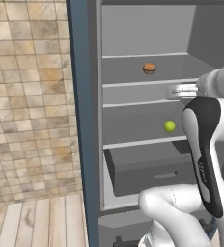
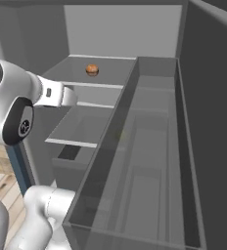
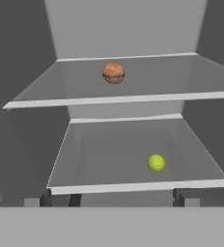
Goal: Retrieve the tangerine and pear from the fridge and place them into the bowl on the dining table.
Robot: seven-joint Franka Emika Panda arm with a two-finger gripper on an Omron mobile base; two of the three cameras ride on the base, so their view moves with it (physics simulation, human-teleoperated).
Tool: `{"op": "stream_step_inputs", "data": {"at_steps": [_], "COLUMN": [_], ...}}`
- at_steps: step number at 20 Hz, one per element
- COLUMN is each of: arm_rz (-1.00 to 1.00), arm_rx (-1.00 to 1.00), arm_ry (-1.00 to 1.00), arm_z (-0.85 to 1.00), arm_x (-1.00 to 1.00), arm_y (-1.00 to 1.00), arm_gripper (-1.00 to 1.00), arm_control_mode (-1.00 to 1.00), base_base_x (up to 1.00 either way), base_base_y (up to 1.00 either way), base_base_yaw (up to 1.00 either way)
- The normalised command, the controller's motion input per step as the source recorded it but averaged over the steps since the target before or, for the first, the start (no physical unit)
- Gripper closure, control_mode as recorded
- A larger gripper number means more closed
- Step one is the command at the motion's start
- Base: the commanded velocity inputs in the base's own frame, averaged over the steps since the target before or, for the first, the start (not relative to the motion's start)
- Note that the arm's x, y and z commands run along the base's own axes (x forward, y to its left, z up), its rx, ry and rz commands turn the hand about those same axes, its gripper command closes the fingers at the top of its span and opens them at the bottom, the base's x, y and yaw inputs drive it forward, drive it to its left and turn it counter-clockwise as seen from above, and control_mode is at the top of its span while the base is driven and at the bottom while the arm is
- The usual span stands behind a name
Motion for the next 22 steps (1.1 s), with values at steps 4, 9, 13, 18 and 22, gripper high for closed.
{"op": "stream_step_inputs", "data": {"at_steps": [4,9,13,18,22], "arm_rz": [0.0,0.0,0.0,0.0,0.0], "arm_rx": [0.0,0.0,0.0,0.0,0.0], "arm_ry": [-0.03,0.0,0.03,0.01,0.0], "arm_z": [0.34,0.39,0.13,0.0,0.0], "arm_x": [0.05,0.01,0.26,0.42,0.48], "arm_y": [0.0,0.0,0.0,-0.04,-0.1], "arm_gripper": [-1.0,-1.0,-1.0,-1.0,-1.0], "arm_control_mode": [-1.0,-1.0,-1.0,-1.0,-1.0], "base_base_x": [0.0,0.0,0.0,0.0,0.0], "base_base_y": [0.0,0.0,0.0,0.0,0.0], "base_base_yaw": [0.0,0.0,0.0,0.0,0.0]}}
